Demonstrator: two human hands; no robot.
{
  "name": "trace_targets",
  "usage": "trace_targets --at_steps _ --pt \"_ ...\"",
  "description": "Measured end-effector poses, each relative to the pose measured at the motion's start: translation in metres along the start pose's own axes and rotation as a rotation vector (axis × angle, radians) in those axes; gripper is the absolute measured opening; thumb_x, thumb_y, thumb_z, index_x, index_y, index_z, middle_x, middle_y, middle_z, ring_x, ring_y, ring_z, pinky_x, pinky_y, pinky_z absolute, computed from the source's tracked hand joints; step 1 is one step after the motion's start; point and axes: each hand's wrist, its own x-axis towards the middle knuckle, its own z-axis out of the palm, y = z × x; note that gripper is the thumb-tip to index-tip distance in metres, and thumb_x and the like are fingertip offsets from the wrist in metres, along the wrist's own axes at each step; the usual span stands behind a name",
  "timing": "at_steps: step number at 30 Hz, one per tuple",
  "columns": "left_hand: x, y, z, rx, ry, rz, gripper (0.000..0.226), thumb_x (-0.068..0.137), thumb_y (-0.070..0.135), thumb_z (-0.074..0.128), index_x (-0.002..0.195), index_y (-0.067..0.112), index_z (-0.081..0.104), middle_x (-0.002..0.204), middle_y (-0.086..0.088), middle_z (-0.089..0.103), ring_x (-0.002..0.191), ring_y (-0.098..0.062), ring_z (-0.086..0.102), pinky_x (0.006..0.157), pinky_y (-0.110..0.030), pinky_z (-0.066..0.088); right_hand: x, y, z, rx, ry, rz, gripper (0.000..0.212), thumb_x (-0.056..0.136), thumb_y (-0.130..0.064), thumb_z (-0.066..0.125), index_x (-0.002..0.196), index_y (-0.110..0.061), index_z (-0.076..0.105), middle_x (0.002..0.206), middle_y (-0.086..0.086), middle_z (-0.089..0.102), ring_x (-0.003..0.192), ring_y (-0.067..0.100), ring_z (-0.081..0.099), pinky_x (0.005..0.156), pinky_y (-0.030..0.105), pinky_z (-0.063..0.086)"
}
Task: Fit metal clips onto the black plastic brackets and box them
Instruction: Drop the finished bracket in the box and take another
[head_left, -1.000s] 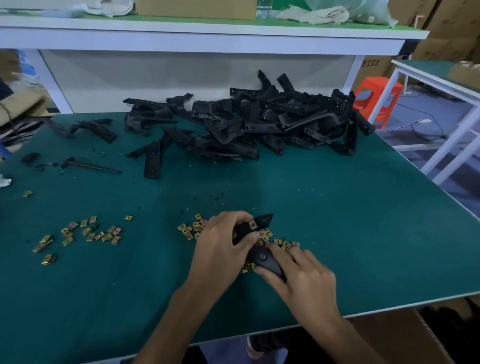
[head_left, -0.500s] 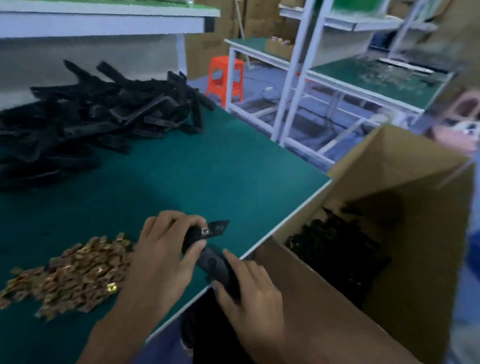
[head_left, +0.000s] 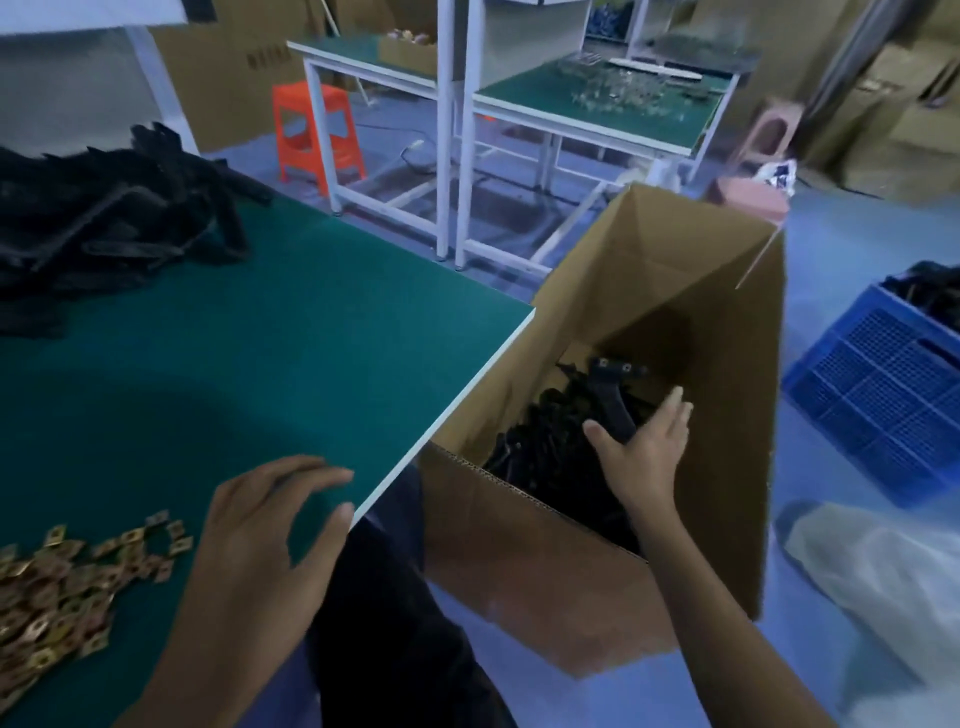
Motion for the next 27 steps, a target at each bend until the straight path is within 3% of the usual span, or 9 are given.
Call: trace_targets --at_steps 4,7,10,13,17,19,21,24,27 --pt "-0.011 -0.027 -0.009 0.036 0.051 -0.060 0.024 0.085 0.014 0.078 0.105 0.025 0.074 0.115 0.008 0.062 0.109 -0.005 0.044 0.102 -0.034 0.035 -0.021 -0.022 0.047 -0.023 -0.174 -0.186 0.077 0.096 -0.035 0.068 0.159 -0.016 0.026 0.161 0.006 0.033 0.145 0.025 0.035 0.115 0.040 0.037" --pt "-0.015 -0.048 -0.025 0.030 0.048 -0.150 0.017 0.089 0.035 0.067 0.106 0.038 0.068 0.118 0.017 0.058 0.114 -0.005 0.046 0.101 -0.031 0.036 -0.064 -0.058 0.083 0.074 -0.236 -0.443 0.049 0.097 -0.025 0.067 0.143 -0.017 0.052 0.134 0.002 0.058 0.122 0.021 0.057 0.102 0.040 0.048" --pt "-0.016 -0.076 -0.044 0.074 0.090 -0.212 0.013 0.093 0.031 0.068 0.106 0.035 0.070 0.116 0.017 0.058 0.113 -0.004 0.048 0.100 -0.024 0.033 -0.112 -0.099 0.110 0.179 -0.300 -0.674 0.034 0.096 -0.023 0.069 0.129 -0.020 0.064 0.116 -0.010 0.064 0.108 0.008 0.060 0.095 0.023 0.045" --pt "-0.012 -0.106 -0.067 0.121 0.165 -0.296 0.015 0.093 0.026 0.069 0.108 0.029 0.072 0.116 0.013 0.060 0.115 -0.008 0.052 0.102 -0.023 0.033 -0.153 -0.134 0.134 0.257 -0.472 -0.760 0.024 0.097 -0.033 0.065 0.120 -0.027 0.067 0.107 -0.018 0.066 0.097 -0.002 0.061 0.084 0.010 0.043" --pt "-0.005 -0.152 -0.098 0.107 0.245 -0.468 0.018 0.094 0.027 0.066 0.111 0.031 0.070 0.113 0.020 0.057 0.116 -0.005 0.050 0.106 -0.026 0.034 -0.184 -0.151 0.168 0.240 -0.696 -0.791 0.023 0.092 -0.029 0.069 0.114 -0.038 0.066 0.096 -0.016 0.067 0.083 0.003 0.061 0.071 0.011 0.042" --pt "0.000 -0.176 -0.115 0.116 0.311 -0.498 0.022 0.093 0.023 0.068 0.115 0.024 0.070 0.112 0.017 0.059 0.117 -0.009 0.053 0.108 -0.029 0.037 -0.194 -0.150 0.182 0.161 -0.606 -0.866 0.018 0.090 -0.024 0.073 0.106 -0.031 0.073 0.090 -0.015 0.069 0.071 0.001 0.063 0.066 0.017 0.044" --pt "0.008 -0.204 -0.132 0.105 0.376 -0.583 0.025 0.095 0.024 0.067 0.119 0.015 0.068 0.117 0.006 0.065 0.118 -0.015 0.057 0.103 -0.026 0.040 -0.201 -0.148 0.191 0.104 -0.432 -0.937 0.011 0.095 -0.030 0.066 0.097 -0.028 0.076 0.087 -0.012 0.071 0.073 0.009 0.067 0.066 0.021 0.045" --pt "0.033 -0.236 -0.159 -0.345 0.549 -0.920 0.033 0.100 0.035 0.062 0.111 0.004 0.065 0.112 -0.017 0.068 0.103 -0.031 0.066 0.093 -0.045 0.055 -0.205 -0.145 0.197 0.113 -0.309 -0.991 0.030 0.089 -0.042 0.053 0.091 -0.026 0.078 0.083 -0.009 0.072 0.069 0.013 0.069 0.065 0.023 0.045" --pt "0.066 -0.254 -0.175 -0.829 0.601 -1.114 0.038 0.097 0.043 0.065 0.106 0.006 0.061 0.102 -0.012 0.067 0.085 -0.022 0.067 0.062 -0.031 0.058 -0.204 -0.145 0.201 0.107 -0.263 -1.028 0.030 0.089 -0.041 0.052 0.088 -0.027 0.078 0.077 -0.010 0.070 0.062 0.012 0.066 0.062 0.024 0.044"
